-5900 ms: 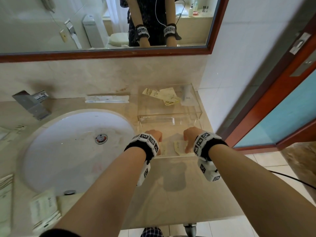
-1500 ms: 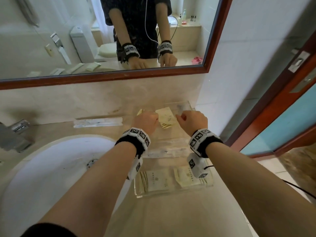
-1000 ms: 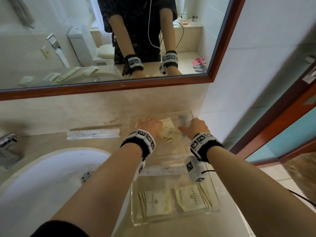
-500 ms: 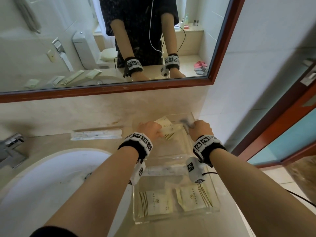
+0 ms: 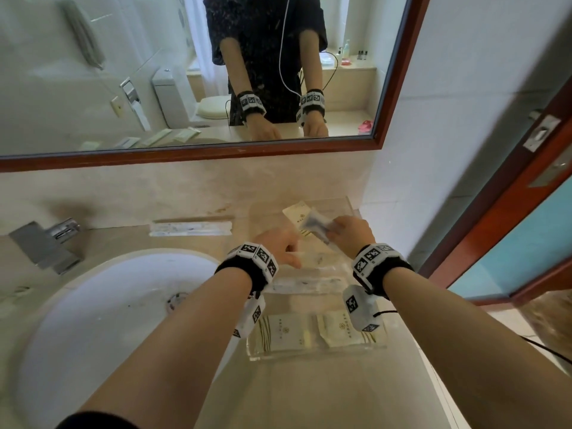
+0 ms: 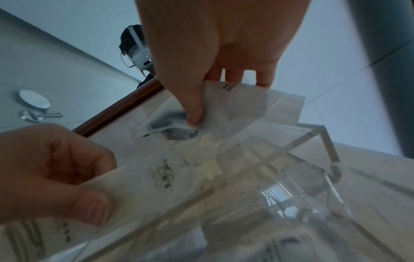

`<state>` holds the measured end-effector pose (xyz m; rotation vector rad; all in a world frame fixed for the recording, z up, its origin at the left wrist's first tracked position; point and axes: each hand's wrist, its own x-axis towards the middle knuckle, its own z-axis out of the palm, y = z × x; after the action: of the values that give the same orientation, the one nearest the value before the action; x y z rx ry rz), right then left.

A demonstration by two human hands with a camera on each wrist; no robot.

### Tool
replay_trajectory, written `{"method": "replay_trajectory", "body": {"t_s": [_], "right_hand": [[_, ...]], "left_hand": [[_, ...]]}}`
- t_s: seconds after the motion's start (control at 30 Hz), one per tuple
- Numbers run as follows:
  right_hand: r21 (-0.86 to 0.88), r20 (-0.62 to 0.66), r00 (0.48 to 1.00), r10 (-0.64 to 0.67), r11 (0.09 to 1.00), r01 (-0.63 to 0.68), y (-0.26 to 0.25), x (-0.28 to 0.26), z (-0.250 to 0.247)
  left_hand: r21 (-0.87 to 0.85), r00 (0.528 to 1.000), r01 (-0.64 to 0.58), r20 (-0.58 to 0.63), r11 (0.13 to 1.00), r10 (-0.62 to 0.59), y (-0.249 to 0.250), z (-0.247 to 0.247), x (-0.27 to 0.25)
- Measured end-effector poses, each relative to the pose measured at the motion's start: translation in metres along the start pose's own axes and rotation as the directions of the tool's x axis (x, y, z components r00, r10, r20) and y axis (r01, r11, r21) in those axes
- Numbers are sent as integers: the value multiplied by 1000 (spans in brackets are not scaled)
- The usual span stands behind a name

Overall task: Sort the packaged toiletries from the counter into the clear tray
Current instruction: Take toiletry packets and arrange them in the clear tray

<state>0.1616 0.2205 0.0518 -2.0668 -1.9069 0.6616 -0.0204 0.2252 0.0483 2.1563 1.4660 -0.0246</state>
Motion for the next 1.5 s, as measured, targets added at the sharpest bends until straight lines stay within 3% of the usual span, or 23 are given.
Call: {"method": "replay_trajectory", "body": {"t_s": [0.2,0.37,0.47,0.63,0.77,0.97,1.07,1.3,1.5], "right_hand": [[-88,82,987,-139,985,146,-2,-18,20],[-126,150,980,-129,981,148,1,-24,30],[-180,199,972,-122,971,158,2,-24,36],[-373,134,974,-181,902,218,0,-23,47],[-410,120,969,-218,878,248,-6,-22,54],[-391,177,937,-300,853,347,-13,-19,62],[-340,213,914,-344,851,400,-21,-22,67],[-253,282,908,-310,889,381,-23,-24,66],[-190,144,925,-351,908,374,-17,-30,61]], "left_hand": [[68,998,50,45,996,-53,2,25,-22],[144,995,68,63,987,-77,-2,46,-31],[157,999,34,-7,987,-34,-5,56,-36],[327,997,36,-73,944,-13,-7,59,-40],[480,995,45,-100,876,4,-16,58,-44],[444,988,81,-152,892,-14,-35,57,-52],[322,988,82,-153,943,-33,-35,53,-55],[128,982,105,-170,986,-83,-34,59,-53],[31,990,91,-113,995,-87,-28,61,-52]]}}
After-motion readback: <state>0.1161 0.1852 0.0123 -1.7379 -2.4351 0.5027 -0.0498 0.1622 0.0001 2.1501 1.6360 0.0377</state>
